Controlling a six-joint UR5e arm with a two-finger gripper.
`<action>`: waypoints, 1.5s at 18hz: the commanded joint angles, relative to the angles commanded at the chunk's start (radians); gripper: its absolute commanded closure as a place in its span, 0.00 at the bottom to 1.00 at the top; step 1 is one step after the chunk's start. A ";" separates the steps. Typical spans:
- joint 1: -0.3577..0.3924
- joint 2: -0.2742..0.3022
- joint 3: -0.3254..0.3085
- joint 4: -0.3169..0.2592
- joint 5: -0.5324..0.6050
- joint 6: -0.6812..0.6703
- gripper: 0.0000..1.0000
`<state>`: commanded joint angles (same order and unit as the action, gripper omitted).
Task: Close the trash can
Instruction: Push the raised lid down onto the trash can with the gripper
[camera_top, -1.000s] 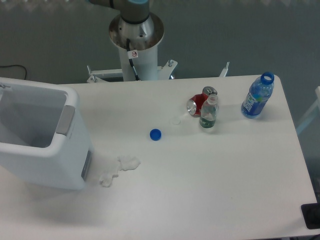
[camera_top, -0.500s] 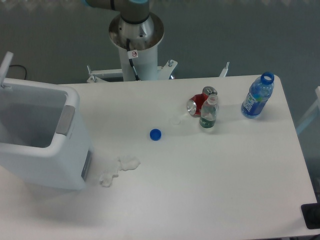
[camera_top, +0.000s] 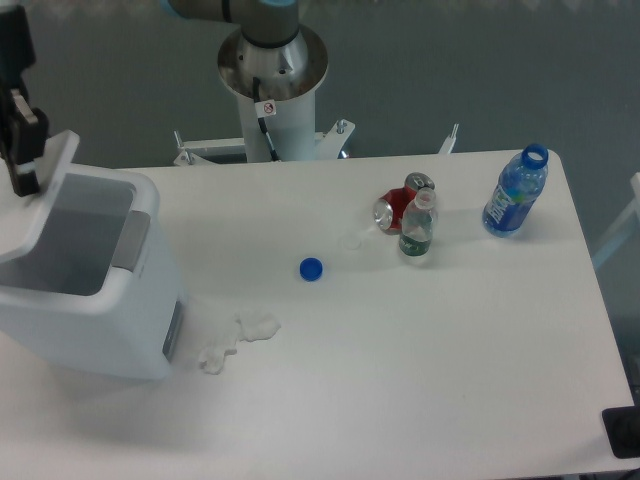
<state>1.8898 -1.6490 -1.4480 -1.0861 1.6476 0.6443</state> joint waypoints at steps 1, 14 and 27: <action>0.003 0.000 -0.006 0.000 -0.011 0.000 1.00; 0.046 0.003 -0.069 -0.003 -0.064 0.002 1.00; 0.055 -0.034 -0.087 -0.005 -0.061 0.000 1.00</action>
<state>1.9451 -1.6827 -1.5355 -1.0907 1.5861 0.6443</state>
